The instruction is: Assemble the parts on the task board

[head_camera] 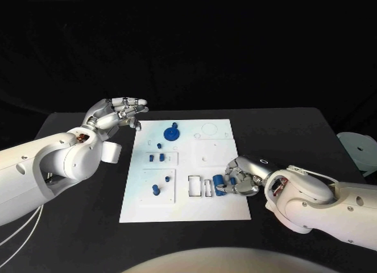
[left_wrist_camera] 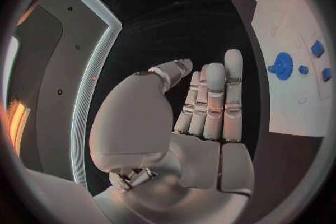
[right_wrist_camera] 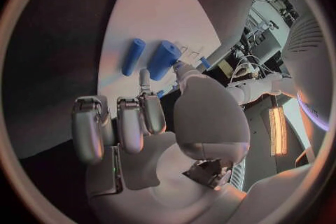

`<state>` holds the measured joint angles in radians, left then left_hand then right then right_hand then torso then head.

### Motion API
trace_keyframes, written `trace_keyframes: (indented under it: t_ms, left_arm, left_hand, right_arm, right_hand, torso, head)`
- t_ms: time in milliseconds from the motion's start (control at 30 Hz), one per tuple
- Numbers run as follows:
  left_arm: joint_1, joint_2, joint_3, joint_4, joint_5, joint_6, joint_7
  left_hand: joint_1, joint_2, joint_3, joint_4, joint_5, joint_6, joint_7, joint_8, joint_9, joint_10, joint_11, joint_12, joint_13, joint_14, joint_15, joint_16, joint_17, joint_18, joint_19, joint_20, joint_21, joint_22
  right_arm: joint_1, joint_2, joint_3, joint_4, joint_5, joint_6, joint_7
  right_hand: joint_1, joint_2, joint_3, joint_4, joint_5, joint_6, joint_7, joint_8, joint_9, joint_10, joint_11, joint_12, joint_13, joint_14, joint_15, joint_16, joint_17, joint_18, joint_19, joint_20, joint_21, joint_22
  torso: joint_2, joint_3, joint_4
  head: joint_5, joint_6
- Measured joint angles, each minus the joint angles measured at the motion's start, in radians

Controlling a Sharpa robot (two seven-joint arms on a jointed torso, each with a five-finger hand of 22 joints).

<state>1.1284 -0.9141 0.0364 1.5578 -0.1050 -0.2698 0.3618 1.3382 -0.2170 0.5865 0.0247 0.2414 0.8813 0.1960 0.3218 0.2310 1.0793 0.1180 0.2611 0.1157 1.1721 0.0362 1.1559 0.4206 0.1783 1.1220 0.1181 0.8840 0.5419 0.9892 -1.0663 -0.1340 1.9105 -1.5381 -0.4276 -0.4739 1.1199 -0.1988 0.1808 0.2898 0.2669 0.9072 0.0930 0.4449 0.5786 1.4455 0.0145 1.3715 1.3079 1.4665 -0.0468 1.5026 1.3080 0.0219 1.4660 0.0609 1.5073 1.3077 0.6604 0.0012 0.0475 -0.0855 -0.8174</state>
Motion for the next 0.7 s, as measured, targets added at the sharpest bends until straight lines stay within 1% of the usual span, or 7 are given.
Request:
trace_keyframes:
  t_ms: [233, 300, 500, 567, 700]
  left_arm:
    - [0.000, -0.002, 0.000, 0.001, 0.000, 0.001, -0.001]
    - [0.000, -0.003, 0.000, 0.002, 0.000, 0.002, -0.001]
    - [0.000, -0.004, 0.000, 0.002, 0.000, 0.003, -0.002]
    - [0.000, -0.004, 0.000, 0.002, 0.000, 0.003, -0.003]
    - [0.000, -0.004, 0.000, 0.003, 0.000, 0.004, -0.004]
  left_hand:
    - [0.000, 0.000, 0.000, 0.000, 0.000, 0.000, 0.000, 0.000, 0.000, 0.000, 0.000, 0.000, 0.000, 0.000, 0.000, 0.000, 0.000, 0.000, 0.000, 0.000, 0.000, 0.000]
    - [0.000, 0.000, 0.000, 0.000, 0.000, 0.000, 0.000, 0.000, 0.000, 0.000, 0.000, 0.000, 0.000, 0.000, 0.000, 0.000, 0.000, 0.000, 0.000, 0.000, 0.000, 0.000]
    - [0.000, 0.000, 0.000, 0.000, 0.000, 0.000, 0.000, 0.000, 0.000, 0.000, 0.000, 0.000, 0.000, 0.000, 0.000, 0.000, 0.000, 0.000, 0.000, 0.000, 0.000, 0.000]
    - [0.000, 0.000, 0.000, 0.000, 0.000, 0.000, 0.000, 0.000, 0.000, 0.000, 0.000, 0.000, 0.000, 0.000, 0.000, 0.000, 0.000, 0.000, 0.000, 0.000, 0.000, 0.000]
    - [0.000, 0.000, 0.000, 0.000, 0.000, 0.000, 0.000, 0.004, 0.000, -0.004, 0.004, 0.006, 0.001, 0.000, 0.000, 0.000, -0.002, 0.000, 0.000, 0.000, 0.000, -0.002]
  right_arm:
    - [-0.018, 0.030, 0.001, -0.019, -0.013, 0.004, 0.000]
    - [-0.023, 0.036, 0.001, -0.024, -0.016, 0.006, -0.001]
    - [-0.026, 0.047, 0.004, -0.033, -0.025, 0.004, -0.002]
    - [-0.027, 0.049, 0.004, -0.034, -0.027, 0.003, -0.002]
    - [-0.028, 0.051, 0.004, -0.035, -0.030, 0.001, -0.004]
  right_hand:
    - [0.000, 0.000, 0.000, 0.000, 0.000, 0.000, 0.000, 0.000, 0.001, 0.000, 0.000, 0.004, 0.000, 0.000, 0.000, 0.004, 0.000, 0.000, 0.000, 0.000, 0.000, 0.000]
    - [0.004, 0.004, 0.000, 0.000, 0.000, 0.000, 0.000, 0.000, 0.004, 0.000, 0.000, 0.004, 0.000, 0.000, 0.000, 0.004, 0.000, 0.000, 0.000, 0.000, 0.000, 0.000]
    - [0.011, 0.011, -0.005, 0.000, 0.000, 0.002, 0.002, 0.012, 0.007, 0.000, 0.000, 0.004, 0.000, 0.000, 0.000, 0.004, 0.000, 0.000, 0.000, 0.000, 0.005, 0.000]
    - [0.013, 0.013, -0.005, 0.000, 0.000, 0.003, 0.003, 0.012, 0.007, 0.000, 0.000, 0.004, 0.000, 0.000, 0.000, 0.004, 0.000, 0.000, 0.000, 0.000, 0.005, 0.000]
    - [0.023, 0.023, -0.006, 0.000, 0.014, 0.002, 0.002, 0.016, 0.007, 0.004, -0.004, 0.004, 0.000, -0.002, -0.002, 0.004, 0.000, 0.000, 0.000, 0.000, 0.005, 0.000]
  torso:
    - [0.000, -0.0001, -0.0002]
    - [0.000, -0.0001, -0.0003]
    - [0.000, -0.0003, -0.0001]
    - [0.000, -0.0009, -0.0001]
    - [0.000, -0.0008, -0.0004]
  head:
    - [0.005, -0.001]
    - [0.006, -0.002]
    - [0.008, -0.002]
    - [0.008, -0.002]
    - [0.009, -0.002]
